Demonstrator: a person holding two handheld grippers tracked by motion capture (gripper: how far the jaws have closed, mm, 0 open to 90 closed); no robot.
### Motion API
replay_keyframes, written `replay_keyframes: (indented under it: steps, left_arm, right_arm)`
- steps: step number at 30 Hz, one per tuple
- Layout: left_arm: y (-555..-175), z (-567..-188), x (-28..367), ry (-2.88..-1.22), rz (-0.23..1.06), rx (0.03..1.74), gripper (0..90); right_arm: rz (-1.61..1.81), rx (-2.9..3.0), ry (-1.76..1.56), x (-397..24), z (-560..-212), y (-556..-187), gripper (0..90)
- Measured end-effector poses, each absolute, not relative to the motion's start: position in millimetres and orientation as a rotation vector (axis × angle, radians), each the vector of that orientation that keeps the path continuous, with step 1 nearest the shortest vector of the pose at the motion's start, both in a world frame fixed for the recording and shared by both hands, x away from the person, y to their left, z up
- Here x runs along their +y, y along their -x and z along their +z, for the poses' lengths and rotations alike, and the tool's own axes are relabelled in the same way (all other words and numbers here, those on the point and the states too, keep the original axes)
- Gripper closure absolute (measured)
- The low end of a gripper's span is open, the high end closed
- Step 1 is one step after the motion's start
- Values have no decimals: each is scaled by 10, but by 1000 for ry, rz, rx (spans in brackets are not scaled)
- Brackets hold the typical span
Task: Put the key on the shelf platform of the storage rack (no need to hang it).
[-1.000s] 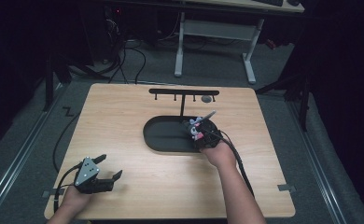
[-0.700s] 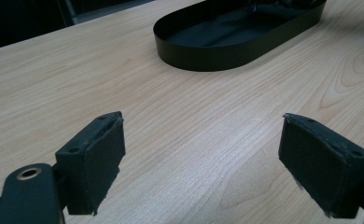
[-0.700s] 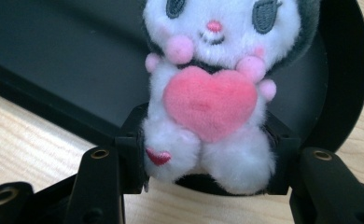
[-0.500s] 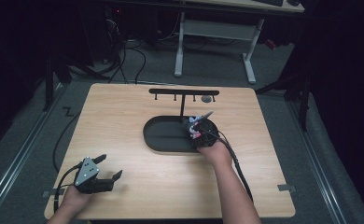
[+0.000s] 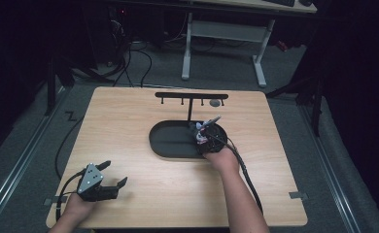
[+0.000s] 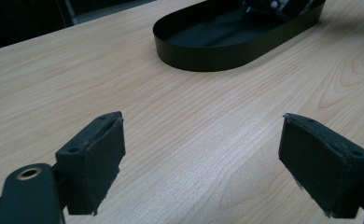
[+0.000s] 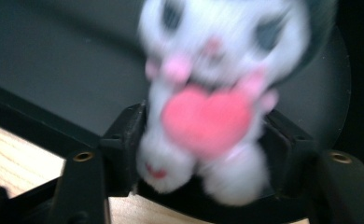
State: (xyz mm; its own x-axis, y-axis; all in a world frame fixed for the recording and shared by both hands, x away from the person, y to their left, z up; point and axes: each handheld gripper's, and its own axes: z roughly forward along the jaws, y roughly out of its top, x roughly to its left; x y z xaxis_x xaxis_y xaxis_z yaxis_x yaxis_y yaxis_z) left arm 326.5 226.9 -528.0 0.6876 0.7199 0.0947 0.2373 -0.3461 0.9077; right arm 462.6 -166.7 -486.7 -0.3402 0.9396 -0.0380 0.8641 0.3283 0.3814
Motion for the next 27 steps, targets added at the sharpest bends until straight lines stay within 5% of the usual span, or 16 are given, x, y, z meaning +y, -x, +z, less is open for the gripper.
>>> replay_keyframes:
  steps: [7,27]
  left_arm:
    - [-3265,-5280,2270,-1904,609,746,155]
    - [-3271,-5281,2263,-1910,608,747,155]
  right_arm:
    - [441,2333,-1620,-1655,-4840,-4607,268]
    - [555,2309,-1548,-1706,-4633,-4302,253]
